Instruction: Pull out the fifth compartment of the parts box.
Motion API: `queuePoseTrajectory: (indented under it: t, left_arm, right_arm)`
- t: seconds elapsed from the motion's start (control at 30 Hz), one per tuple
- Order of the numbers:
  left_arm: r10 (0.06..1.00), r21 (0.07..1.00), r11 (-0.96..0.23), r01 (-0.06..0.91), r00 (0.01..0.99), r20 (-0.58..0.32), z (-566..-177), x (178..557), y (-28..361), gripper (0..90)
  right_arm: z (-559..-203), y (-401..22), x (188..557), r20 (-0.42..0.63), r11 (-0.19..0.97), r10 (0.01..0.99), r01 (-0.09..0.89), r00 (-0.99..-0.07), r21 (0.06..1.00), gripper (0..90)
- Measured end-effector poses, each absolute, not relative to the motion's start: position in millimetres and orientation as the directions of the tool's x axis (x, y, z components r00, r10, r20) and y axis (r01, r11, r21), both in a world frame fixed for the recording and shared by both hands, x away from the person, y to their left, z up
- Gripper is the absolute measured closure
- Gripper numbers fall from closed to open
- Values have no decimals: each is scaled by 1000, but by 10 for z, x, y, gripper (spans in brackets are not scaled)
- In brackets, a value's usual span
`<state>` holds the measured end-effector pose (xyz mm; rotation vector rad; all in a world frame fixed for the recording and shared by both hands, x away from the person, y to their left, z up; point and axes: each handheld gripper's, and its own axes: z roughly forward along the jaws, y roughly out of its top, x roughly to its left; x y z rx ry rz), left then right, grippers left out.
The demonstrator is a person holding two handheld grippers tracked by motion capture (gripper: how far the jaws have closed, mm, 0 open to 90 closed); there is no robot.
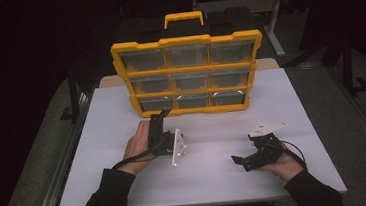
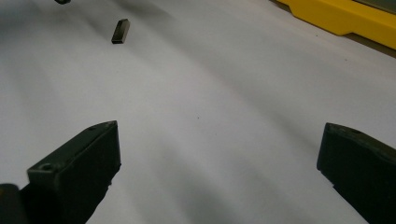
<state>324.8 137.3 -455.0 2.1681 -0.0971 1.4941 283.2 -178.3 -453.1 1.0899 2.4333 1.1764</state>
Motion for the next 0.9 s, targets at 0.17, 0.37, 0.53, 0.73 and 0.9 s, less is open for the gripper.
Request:
queuePoseTrajectory:
  t: [0.17,0.37,0.53,0.73,0.9]
  left_arm:
    - [177,307,-887,-345,361,916,-4569,3232,1362,0]
    - [156,280,-892,-355,339,928,-4581,3226,1356,0]
    - [126,241,-900,-364,312,942,-4596,3215,1351,0]
    - [97,197,-906,-375,270,958,-4596,3205,1352,0]
    - [80,174,-910,-375,253,964,-4603,3200,1351,0]
  right_arm:
    - [-4530,-1784,2832,110,402,708,525,-698,750,0]
    - [-4530,-1784,2832,110,402,707,525,-699,750,0]
    - [-4530,-1784,2832,110,402,707,525,-698,750,0]
    - [-4530,-1784,2832,110,402,707,525,-698,750,0]
    - [-4529,-1784,2832,110,402,707,525,-698,750,0]
